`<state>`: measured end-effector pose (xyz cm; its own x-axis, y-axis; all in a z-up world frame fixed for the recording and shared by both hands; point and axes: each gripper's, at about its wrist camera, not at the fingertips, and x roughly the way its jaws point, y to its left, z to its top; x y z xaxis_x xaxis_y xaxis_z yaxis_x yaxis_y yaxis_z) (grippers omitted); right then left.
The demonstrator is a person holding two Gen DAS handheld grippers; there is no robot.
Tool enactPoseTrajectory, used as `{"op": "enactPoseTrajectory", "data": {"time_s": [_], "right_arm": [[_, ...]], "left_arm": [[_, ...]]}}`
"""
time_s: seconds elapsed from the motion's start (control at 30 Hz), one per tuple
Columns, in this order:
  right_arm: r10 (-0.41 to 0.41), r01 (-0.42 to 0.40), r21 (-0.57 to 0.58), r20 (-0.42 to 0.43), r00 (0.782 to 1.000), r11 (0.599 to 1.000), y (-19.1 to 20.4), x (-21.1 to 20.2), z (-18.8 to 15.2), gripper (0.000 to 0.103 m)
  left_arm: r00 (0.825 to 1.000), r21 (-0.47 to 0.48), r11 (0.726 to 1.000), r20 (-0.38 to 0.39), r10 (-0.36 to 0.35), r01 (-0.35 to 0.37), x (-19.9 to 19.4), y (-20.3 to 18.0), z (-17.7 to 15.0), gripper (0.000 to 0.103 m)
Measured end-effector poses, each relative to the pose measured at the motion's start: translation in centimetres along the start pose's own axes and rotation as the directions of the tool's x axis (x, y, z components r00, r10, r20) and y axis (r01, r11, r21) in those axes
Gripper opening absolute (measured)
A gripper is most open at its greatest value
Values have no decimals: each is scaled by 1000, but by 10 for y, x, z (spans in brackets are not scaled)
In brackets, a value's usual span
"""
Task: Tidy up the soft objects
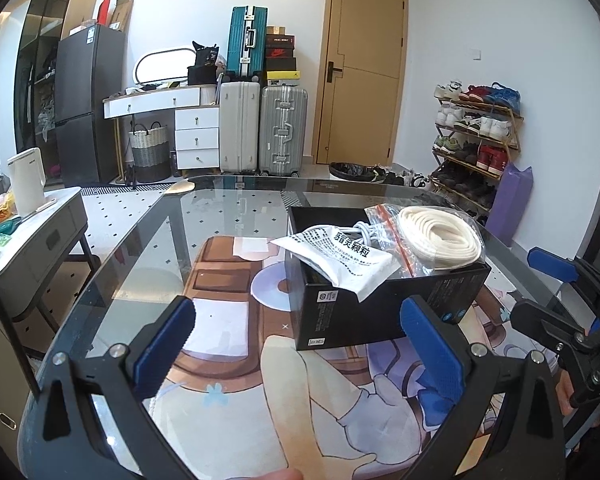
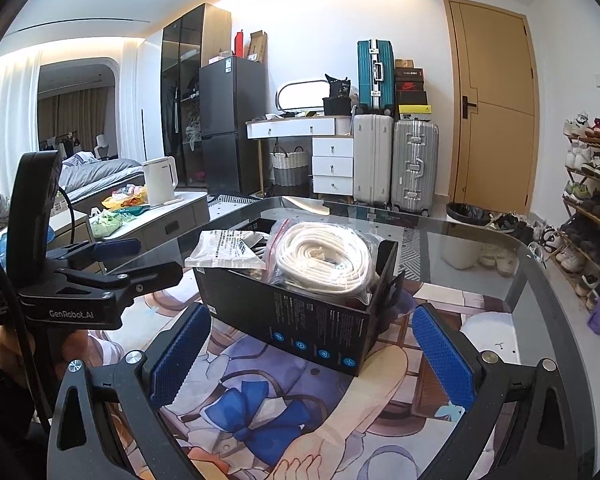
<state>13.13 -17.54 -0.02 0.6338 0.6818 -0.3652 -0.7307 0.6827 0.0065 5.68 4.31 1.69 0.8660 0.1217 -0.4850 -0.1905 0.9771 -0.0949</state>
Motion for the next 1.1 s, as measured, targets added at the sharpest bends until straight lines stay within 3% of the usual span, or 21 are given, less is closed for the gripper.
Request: {"op": "enactPoseTrajectory", "data": {"time_s": [1.1], "right_arm": [[1, -1, -5, 2, 1000, 1000, 1, -1, -1, 102]], "left_arm": [[999, 66, 998, 37, -1, -1, -8, -14, -2, 103]]}}
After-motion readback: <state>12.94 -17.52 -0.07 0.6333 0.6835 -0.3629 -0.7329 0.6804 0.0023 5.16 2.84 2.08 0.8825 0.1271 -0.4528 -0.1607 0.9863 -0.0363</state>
